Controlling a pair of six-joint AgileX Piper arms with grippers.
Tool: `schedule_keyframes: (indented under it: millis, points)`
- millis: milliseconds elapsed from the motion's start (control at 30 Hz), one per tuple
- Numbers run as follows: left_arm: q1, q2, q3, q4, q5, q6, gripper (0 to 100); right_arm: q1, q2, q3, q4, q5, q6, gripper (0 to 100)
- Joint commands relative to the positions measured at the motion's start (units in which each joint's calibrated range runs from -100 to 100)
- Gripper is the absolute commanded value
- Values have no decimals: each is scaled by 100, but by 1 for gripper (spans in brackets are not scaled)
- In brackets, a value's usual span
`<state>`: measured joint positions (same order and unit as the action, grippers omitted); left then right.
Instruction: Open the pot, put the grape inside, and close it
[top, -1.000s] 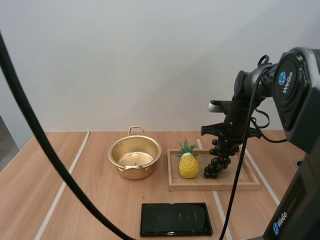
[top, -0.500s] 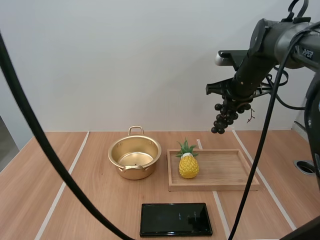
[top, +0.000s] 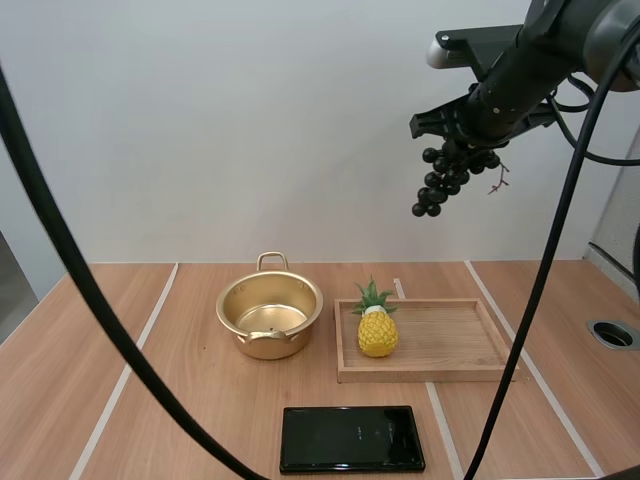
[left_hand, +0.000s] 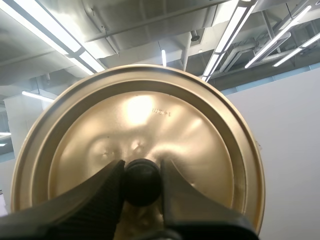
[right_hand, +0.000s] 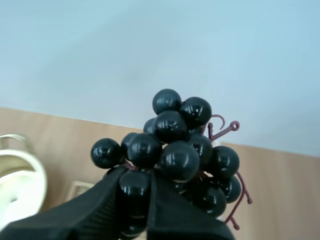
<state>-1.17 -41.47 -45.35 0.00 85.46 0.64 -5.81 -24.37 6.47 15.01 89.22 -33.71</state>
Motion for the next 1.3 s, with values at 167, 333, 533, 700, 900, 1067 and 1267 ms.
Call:
schedule_keyframes:
  millis: [167, 333, 533, 700, 900, 1067, 1267]
  points:
    - [-4, 6, -22, 0, -49, -16, 0, 4, -86, -87, 2401, 1078, -1202, 0]
    - [-4, 6, -22, 0, -11, -16, 0, 120, -86, -87, 2644, 1078, -1596, 0]
    - [-4, 6, -22, -194, -13, -16, 0, 758, -86, -87, 2131, 1078, -1631, 0]
    - [-4, 6, -22, -237, 3, -16, 0, 1433, -53, -87, 1691, 1078, -1575, 0]
    - [-4, 6, -22, -237, 258, 5, 0, 1946, 376, -87, 740, 1078, -1321, 0]
    - [-4, 6, -22, -237, 361, 28, 0, 1985, 846, -87, 544, 1078, -1321, 0]
    - [-4, 6, -22, -215, 404, 136, 0, 1985, 1215, -87, 590, 1078, -1321, 0]
